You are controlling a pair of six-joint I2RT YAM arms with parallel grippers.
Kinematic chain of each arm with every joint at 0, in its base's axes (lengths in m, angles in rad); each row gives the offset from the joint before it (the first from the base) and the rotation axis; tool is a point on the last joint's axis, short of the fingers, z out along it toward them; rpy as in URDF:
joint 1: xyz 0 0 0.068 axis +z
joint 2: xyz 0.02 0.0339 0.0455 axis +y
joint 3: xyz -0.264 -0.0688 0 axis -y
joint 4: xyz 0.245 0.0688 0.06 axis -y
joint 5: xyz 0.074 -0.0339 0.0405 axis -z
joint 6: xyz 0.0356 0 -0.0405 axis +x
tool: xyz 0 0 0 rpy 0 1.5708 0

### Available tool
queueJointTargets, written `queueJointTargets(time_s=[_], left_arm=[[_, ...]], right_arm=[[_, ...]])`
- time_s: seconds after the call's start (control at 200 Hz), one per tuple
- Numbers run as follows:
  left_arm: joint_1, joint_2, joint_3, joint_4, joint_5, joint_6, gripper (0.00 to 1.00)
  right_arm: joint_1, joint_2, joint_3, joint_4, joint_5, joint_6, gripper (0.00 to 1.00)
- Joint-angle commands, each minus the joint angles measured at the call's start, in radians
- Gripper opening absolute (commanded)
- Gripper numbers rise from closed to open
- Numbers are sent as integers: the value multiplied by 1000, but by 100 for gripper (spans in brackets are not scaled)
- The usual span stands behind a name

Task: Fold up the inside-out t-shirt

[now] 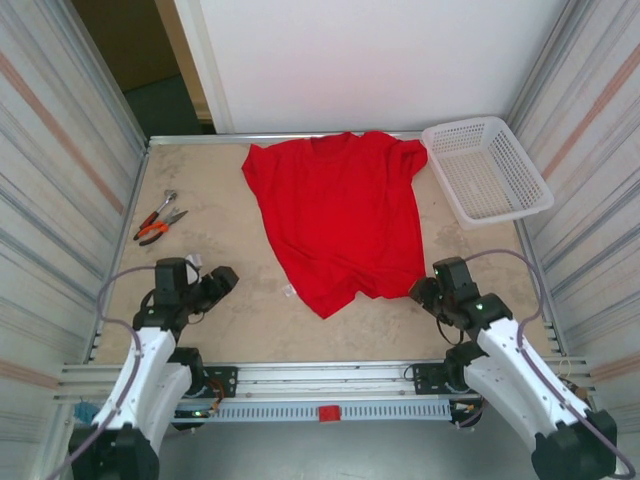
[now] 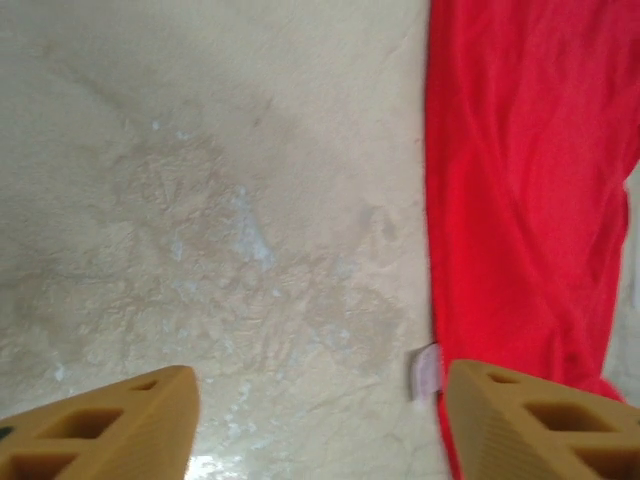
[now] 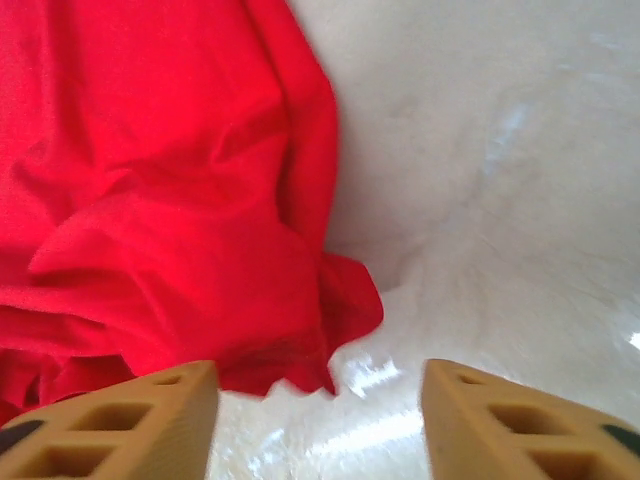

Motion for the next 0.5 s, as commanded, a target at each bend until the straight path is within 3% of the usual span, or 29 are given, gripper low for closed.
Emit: queueJointTargets(time_s=[0.0, 0.1, 0.17, 0.381, 0.496], left_arm=[[-11, -89, 84, -139, -42, -15, 71], [-35, -67, 151, -160, -40, -5, 72], [-99, 6, 207, -159, -67, 27, 72], [-557, 379, 421, -84, -356, 150, 72], [-720, 651, 567, -27, -423, 252, 71]], right_arm=[[32, -125, 86, -153, 134, 64, 58], [30, -146, 130, -153, 145, 51, 60], [30, -86, 153, -106, 113, 2, 60], [27, 169, 194, 64, -10, -93, 61], [-12, 242, 186, 131, -67, -105, 63]])
